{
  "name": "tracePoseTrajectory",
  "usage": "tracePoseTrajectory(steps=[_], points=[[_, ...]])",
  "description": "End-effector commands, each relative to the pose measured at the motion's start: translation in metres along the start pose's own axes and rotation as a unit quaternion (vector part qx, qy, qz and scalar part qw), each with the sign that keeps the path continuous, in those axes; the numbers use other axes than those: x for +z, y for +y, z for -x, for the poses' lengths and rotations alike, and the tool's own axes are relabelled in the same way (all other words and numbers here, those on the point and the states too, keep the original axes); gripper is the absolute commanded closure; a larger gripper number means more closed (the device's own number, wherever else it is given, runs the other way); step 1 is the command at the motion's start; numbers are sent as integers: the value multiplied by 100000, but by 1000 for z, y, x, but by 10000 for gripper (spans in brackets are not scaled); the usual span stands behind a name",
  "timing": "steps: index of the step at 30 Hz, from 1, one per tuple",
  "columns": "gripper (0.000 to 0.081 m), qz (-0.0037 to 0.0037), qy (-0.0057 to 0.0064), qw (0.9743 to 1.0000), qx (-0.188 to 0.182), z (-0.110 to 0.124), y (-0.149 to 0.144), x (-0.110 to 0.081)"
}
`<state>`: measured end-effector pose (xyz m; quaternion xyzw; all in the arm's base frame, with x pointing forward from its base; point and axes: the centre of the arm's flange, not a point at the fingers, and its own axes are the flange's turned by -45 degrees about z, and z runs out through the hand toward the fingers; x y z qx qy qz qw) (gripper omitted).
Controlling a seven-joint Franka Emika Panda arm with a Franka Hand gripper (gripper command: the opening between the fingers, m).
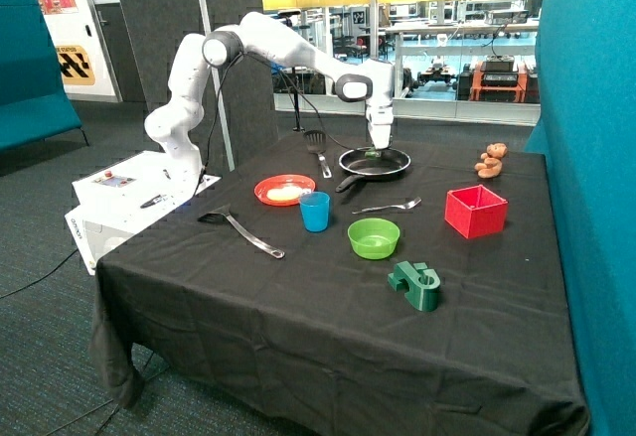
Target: Cook the vegetables
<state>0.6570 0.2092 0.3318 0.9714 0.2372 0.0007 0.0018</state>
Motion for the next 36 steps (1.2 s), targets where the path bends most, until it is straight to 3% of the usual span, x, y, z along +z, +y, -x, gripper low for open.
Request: tracePoseTrajectory(steps=[1,20,36], points=[[64,-194,-21,99997,688,0,10,-1],[3,-194,-22,99997,716,6,12,3],[0,-194,-22,99997,746,12,12,0]])
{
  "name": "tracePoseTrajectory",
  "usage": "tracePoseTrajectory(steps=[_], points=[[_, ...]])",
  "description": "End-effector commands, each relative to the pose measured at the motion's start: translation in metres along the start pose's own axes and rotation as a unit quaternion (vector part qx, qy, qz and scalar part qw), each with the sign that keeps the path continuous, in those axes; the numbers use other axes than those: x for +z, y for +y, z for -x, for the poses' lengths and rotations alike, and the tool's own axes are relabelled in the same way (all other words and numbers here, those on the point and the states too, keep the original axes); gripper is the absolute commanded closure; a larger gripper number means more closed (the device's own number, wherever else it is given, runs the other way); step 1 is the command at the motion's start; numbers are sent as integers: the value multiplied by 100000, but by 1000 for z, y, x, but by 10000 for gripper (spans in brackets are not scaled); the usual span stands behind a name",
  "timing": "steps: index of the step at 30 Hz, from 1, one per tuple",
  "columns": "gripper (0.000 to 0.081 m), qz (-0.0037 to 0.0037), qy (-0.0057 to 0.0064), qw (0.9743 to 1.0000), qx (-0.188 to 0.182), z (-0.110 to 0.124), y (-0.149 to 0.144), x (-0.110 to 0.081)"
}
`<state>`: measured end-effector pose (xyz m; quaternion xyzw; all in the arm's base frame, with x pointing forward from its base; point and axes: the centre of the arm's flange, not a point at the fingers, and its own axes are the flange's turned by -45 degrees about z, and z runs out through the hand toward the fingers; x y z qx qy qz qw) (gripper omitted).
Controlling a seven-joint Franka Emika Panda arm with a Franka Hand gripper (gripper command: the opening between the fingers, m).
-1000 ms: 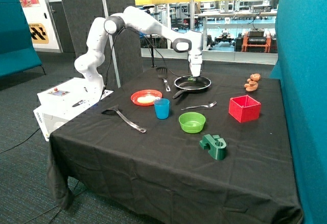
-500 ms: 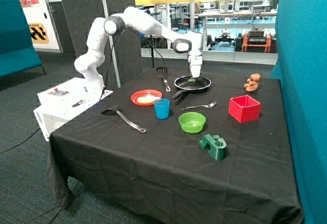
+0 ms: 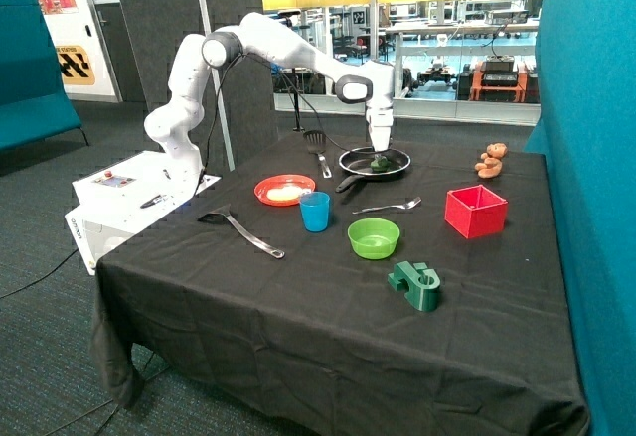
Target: Cook the vegetables
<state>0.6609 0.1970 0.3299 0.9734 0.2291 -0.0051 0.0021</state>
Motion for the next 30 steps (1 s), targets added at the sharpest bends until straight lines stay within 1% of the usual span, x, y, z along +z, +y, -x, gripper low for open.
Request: tracePoseTrajectory(steps=[1,9,17,23,30], points=[[0,-84,544,99998,-74,10,-1,-2],[0,-85,544,99998,146,13,-1,-1],[1,-77,545,99989,-1384,23,0,-19],[5,-77,545,99990,-1292,32,6,-32],[3,-77,545,99991,-1261,49,14,-48]])
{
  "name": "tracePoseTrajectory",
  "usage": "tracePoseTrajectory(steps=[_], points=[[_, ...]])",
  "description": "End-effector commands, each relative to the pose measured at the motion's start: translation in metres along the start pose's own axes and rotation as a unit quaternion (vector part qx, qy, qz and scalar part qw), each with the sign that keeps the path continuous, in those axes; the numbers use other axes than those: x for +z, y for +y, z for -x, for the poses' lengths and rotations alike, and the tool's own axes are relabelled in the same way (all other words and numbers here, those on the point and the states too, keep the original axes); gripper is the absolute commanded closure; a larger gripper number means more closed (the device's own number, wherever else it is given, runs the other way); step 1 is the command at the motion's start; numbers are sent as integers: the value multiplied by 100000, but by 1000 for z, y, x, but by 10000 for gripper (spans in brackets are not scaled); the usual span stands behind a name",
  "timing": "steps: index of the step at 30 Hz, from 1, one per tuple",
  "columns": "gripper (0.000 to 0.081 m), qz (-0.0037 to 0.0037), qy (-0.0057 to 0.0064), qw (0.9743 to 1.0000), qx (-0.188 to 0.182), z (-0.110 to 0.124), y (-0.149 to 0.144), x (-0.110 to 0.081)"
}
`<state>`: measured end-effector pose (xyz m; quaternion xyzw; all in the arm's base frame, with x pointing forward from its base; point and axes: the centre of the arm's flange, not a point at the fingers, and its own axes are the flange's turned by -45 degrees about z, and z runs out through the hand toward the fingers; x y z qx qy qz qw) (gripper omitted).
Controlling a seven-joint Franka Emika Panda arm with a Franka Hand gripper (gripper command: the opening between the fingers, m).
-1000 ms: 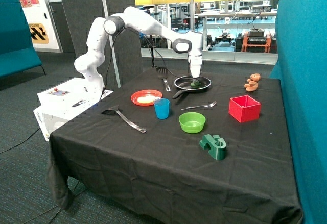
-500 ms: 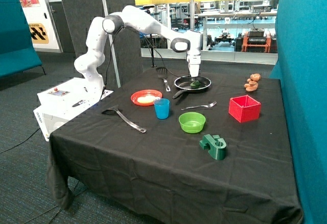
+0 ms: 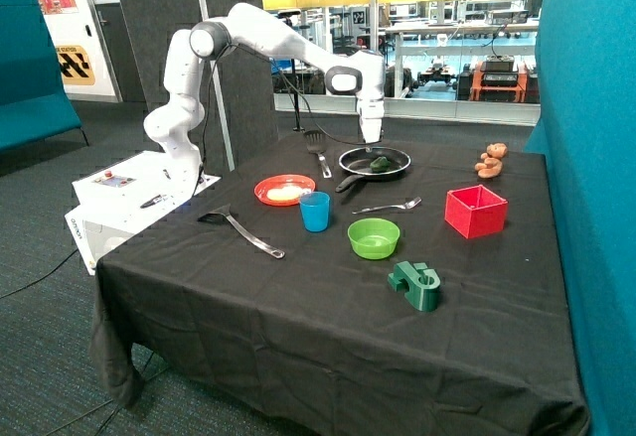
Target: Cook the vegetables
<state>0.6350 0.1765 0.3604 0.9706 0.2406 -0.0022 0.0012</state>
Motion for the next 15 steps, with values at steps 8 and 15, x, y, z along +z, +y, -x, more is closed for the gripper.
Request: tracePoseTrajectory(steps=[8,15], points=[[0,-60,240,100000,65,32,10,-25],[0,-59,240,99999,-390,47,10,-31]])
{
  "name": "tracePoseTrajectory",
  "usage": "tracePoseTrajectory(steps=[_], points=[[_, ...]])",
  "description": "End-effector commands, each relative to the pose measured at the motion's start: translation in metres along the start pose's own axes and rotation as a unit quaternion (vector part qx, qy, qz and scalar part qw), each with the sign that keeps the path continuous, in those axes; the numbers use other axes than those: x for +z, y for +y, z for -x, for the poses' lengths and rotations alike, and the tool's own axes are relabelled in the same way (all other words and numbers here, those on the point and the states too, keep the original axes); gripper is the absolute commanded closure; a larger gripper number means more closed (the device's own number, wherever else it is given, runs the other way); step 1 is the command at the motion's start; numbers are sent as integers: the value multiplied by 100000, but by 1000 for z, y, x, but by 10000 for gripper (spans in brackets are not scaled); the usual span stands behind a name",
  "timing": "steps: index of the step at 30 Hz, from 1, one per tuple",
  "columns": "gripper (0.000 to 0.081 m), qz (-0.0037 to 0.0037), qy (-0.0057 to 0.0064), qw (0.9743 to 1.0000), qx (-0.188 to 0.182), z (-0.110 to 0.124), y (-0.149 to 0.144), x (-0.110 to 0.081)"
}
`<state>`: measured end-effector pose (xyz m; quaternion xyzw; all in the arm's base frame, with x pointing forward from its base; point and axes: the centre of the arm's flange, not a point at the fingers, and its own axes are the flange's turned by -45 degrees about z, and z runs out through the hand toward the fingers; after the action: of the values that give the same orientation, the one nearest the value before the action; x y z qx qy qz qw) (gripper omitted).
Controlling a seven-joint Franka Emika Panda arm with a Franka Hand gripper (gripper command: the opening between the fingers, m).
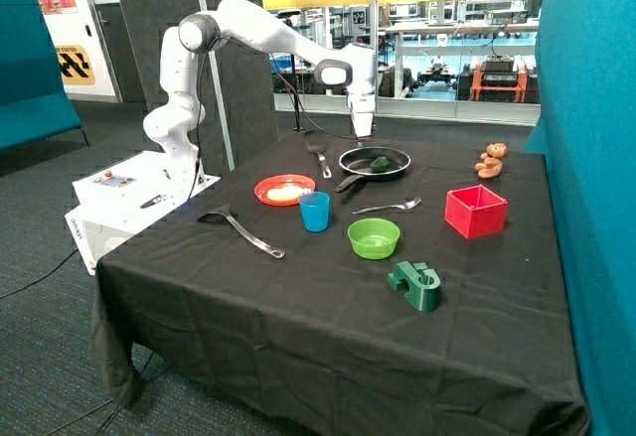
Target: Cook the vegetables
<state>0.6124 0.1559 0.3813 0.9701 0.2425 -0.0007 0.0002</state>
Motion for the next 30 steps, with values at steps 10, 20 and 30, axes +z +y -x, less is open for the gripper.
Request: tracePoseTrajectory(steps=[10,20,30], points=[[0,-2,68,99931,3725,56,36,-21],[32,-2,68,99897,4541,118,63,-36],[175,-3,68,99826,5893,159,80,-36]])
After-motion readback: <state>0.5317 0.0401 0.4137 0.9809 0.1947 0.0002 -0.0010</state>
